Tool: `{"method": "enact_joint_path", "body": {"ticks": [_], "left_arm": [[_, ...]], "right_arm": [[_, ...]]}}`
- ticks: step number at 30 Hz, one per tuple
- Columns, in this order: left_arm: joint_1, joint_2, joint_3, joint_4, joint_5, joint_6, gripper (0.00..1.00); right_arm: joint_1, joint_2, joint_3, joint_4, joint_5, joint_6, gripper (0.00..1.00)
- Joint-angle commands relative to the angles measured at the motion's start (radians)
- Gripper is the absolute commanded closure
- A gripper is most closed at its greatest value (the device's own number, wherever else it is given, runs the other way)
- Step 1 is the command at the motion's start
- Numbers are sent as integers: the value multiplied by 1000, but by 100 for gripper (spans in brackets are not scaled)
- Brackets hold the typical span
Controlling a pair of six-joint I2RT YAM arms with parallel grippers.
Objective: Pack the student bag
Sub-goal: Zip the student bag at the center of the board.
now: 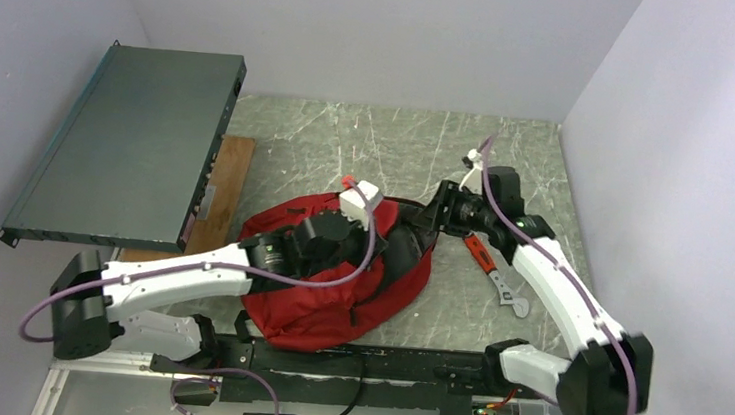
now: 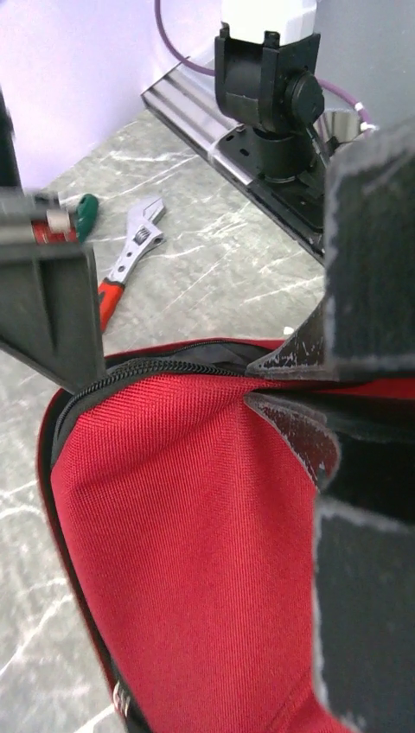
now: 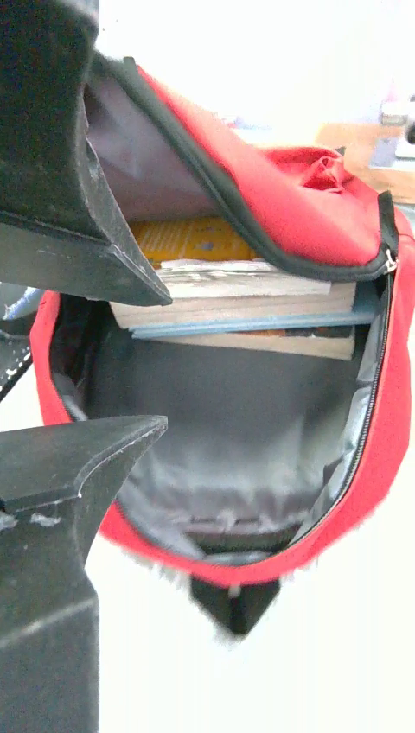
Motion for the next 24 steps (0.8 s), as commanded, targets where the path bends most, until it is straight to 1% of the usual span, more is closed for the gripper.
{"method": "enact_joint_path", "body": {"ticks": [1,2,3,4,6,7,8,10,13,17,20,22,24], "left_arm": [[10,110,124,-4,203,-12,80],[14,151,148,-14,252,-11,75],[17,196,175,-31,302,-7,72],[19,216,192,-43,337,-4,65],[19,215,185,-30,369,-5,48],[19,196,172,-20,359,-3,40],[19,171,154,-10,339,2,34],[25,99,124,-20,287,19,26],[48,-34,70,-65,182,42,20],[88,-259,-35,-112,52,45,15],[106,-425,-93,-178,-36,46,11],[108,-512,-106,-226,-76,47,9],[111,-582,-106,-276,-106,48,9]], "right_arm": [[8,-161,20,-249,355,-51,44],[7,-189,30,-260,385,-51,43],[7,-208,45,-269,399,-58,42],[7,-217,65,-275,396,-67,41],[9,-213,122,-283,353,-94,41],[12,-203,139,-274,307,-109,41],[17,-189,151,-252,257,-116,41],[51,-151,174,-200,184,-124,41],[138,-42,236,-116,155,-180,35],[223,152,352,-30,177,-331,34],[295,252,378,85,219,-505,32],[336,303,371,162,222,-655,31],[359,351,361,243,264,-773,32]]}}
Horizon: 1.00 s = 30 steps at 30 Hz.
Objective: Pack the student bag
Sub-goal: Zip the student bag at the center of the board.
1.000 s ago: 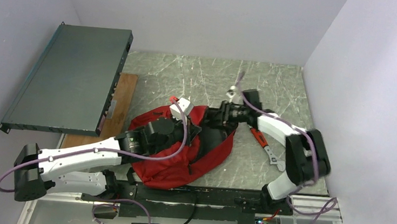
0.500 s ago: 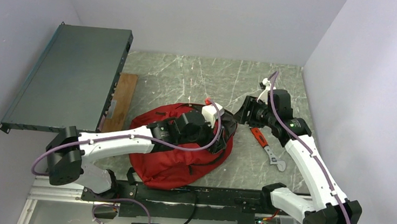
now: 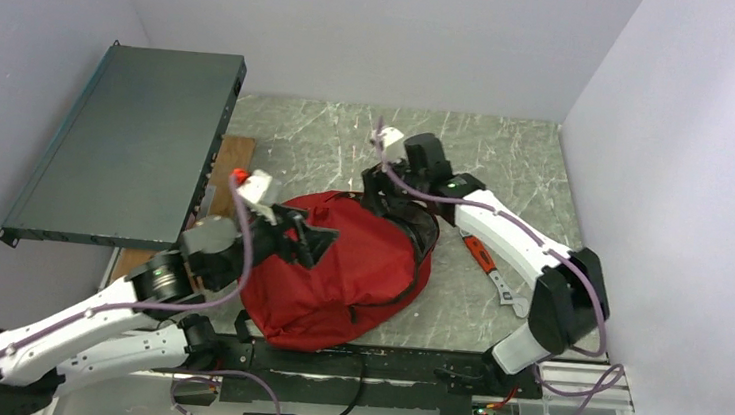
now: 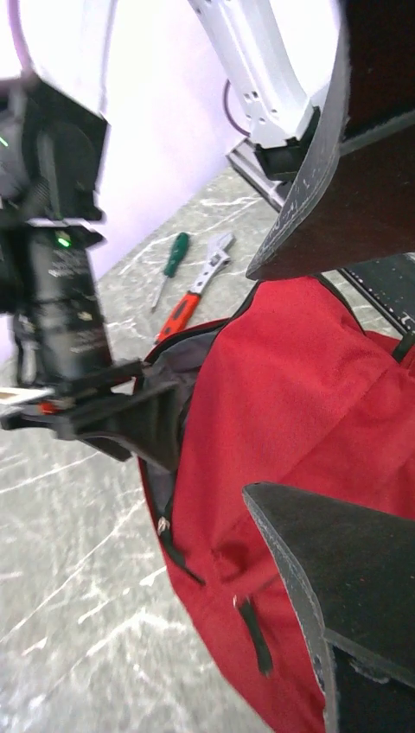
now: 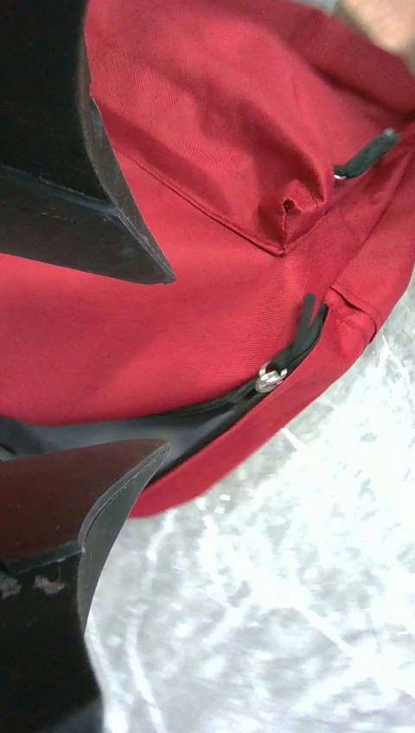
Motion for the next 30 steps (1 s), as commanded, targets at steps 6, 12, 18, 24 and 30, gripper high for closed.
{"method": "enact_joint_path", "body": {"ticks": [6,12,18,24,30], "left_arm": [[7,-184,-13,-199,-128,14,8],[8,-212,-43,-172,-113,34,7],[8,-216,-50,-157,-91,50,6],[9,-240,-56,-168,-95,46,5],[9,-243,-54,-182,-112,56,4]], "right_arm": [[84,116,2,328,-80,-624,37],[102,202,66,241,-201,-762,44],[104,277,141,208,-288,-796,47],[102,340,184,197,-262,-811,55],[102,356,169,206,-201,-808,70]]}}
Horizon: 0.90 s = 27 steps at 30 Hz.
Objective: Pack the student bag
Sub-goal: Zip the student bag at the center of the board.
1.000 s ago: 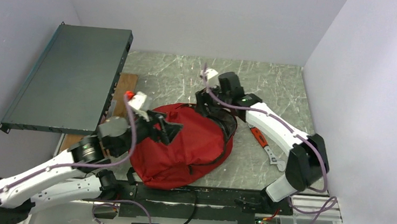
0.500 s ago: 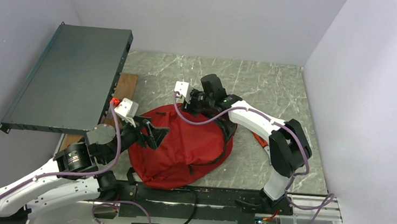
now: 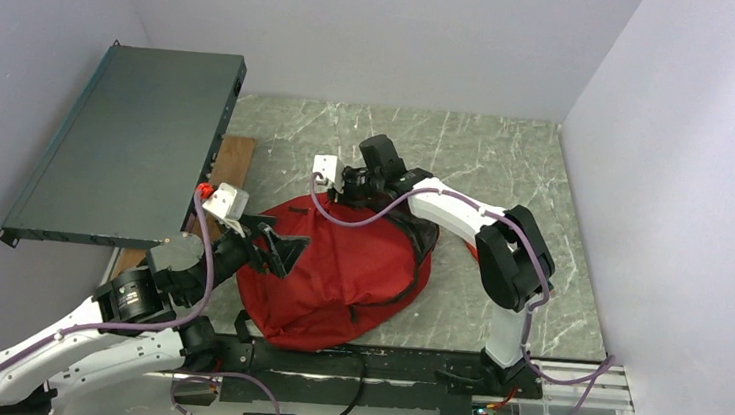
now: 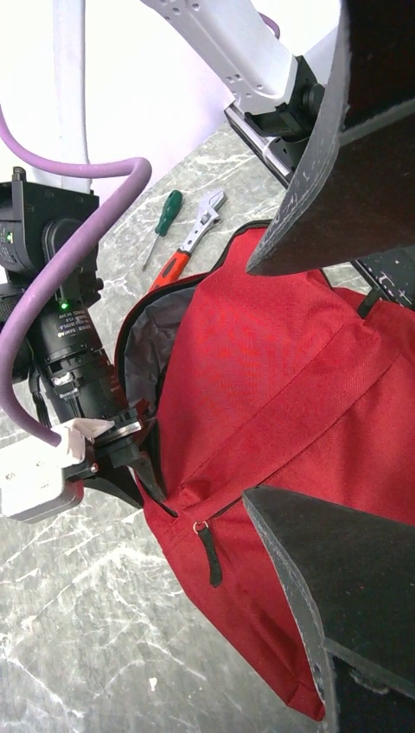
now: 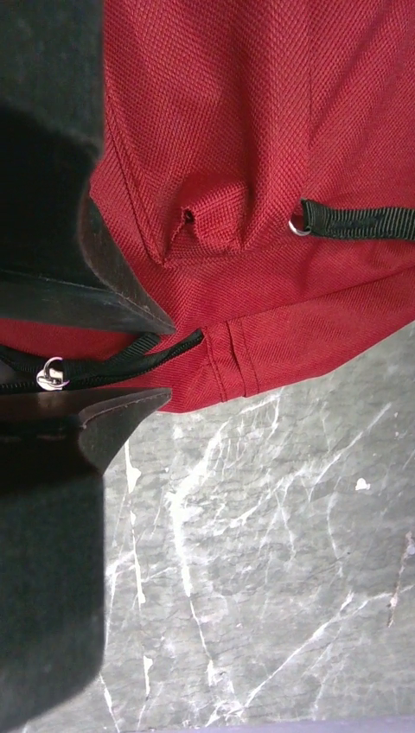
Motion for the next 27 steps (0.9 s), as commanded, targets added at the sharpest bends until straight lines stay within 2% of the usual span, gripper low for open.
{"method": "enact_joint_path", "body": {"ticks": [1,10,12,14,15,18,21,23,27], "left_arm": [[4,-1,-4,-1,-10,29,4],[5,34,8,8,-13,40,3],[7,42,8,12,-11,41,2],[12,53,4,21,-9,39,2],[16,65,1,25,-8,36,2],[59,106,-5,31,21,17,2],[125,141,-16,68,109,-9,2],[166,165,-20,99,154,-28,2],[241,270,25,104,199,-65,3]], "right_arm": [[-1,-5,5,32,30,-23,71],[-7,-23,-40,91,82,2,74],[-9,-17,-38,89,88,4,82],[-18,-18,-22,76,74,21,100],[-23,-18,-2,62,71,47,100],[-55,-39,40,10,23,244,100],[-64,-122,-52,107,-3,432,100],[-62,-164,-132,213,66,597,100],[-78,-192,-158,220,66,792,100]]}}
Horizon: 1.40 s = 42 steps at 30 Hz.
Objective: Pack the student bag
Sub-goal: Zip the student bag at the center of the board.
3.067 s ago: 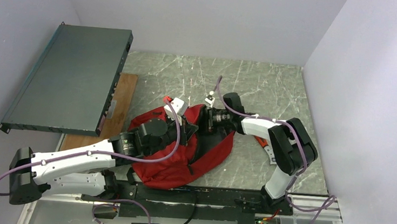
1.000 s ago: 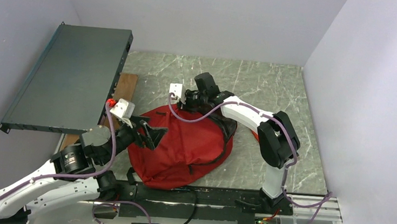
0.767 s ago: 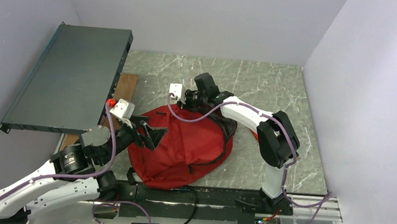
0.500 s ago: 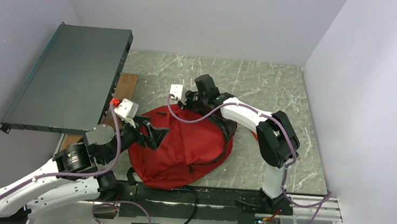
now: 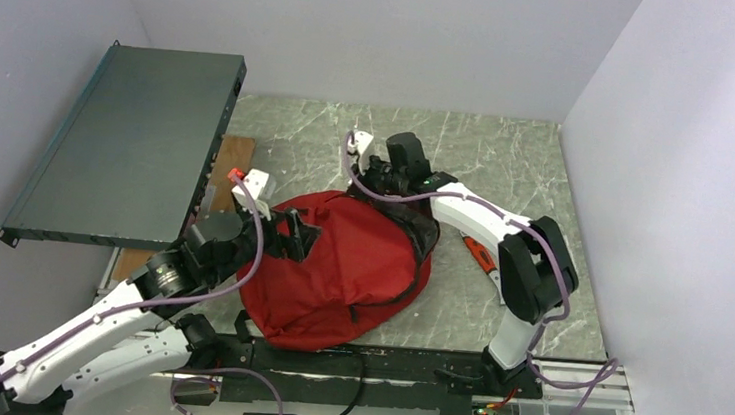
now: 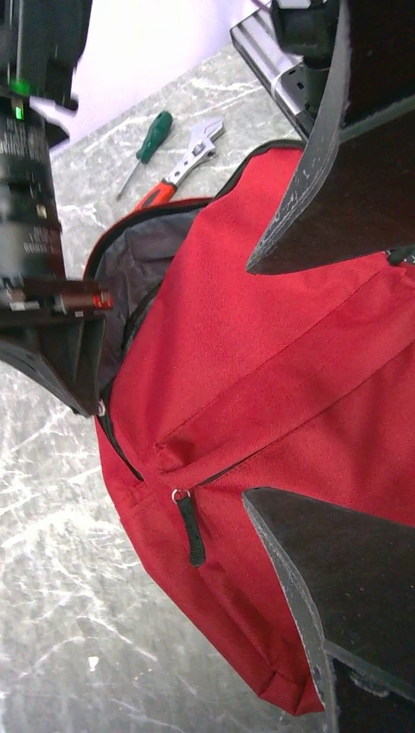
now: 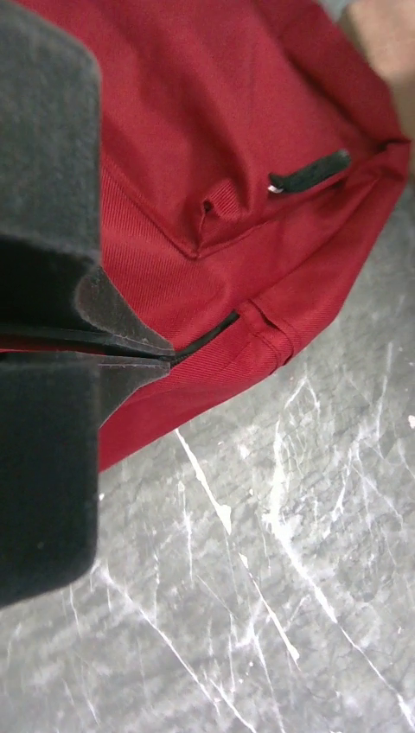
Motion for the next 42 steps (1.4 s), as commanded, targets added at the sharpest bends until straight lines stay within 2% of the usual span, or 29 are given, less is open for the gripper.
{"method": "enact_joint_path", "body": {"ticks": [1,8,11,15,18,22,27,30,37,40,42], "left_arm": [[74,113,55,57,87,-57,2],[167,383,129,93,144,-96,6],[176,475,135,141,125,-90,7],[188,587,167,164,88,-76,9],[193,674,201,178,83,-56,11],[211,789,207,196,91,-62,22],[243,804,110,301,124,-95,25],[245,787,103,328,173,-64,25],[246,733,226,398,430,118,13],[244,817,338,379,585,222,10],[242,899,434,294,649,286,11]], "right_arm": [[-12,-64,-38,138,-6,347,100],[-44,-73,-104,268,56,699,100],[-67,-80,-129,263,118,789,100],[-114,-77,-182,327,63,920,100],[-118,-100,-204,333,69,925,100],[-148,-158,-202,259,110,896,100],[-296,-336,-305,212,100,888,100],[-323,-419,-333,157,85,815,100],[-324,-475,-389,213,-7,797,100],[-326,-469,-350,175,-37,769,100],[-325,-480,-347,173,-43,765,100]]}}
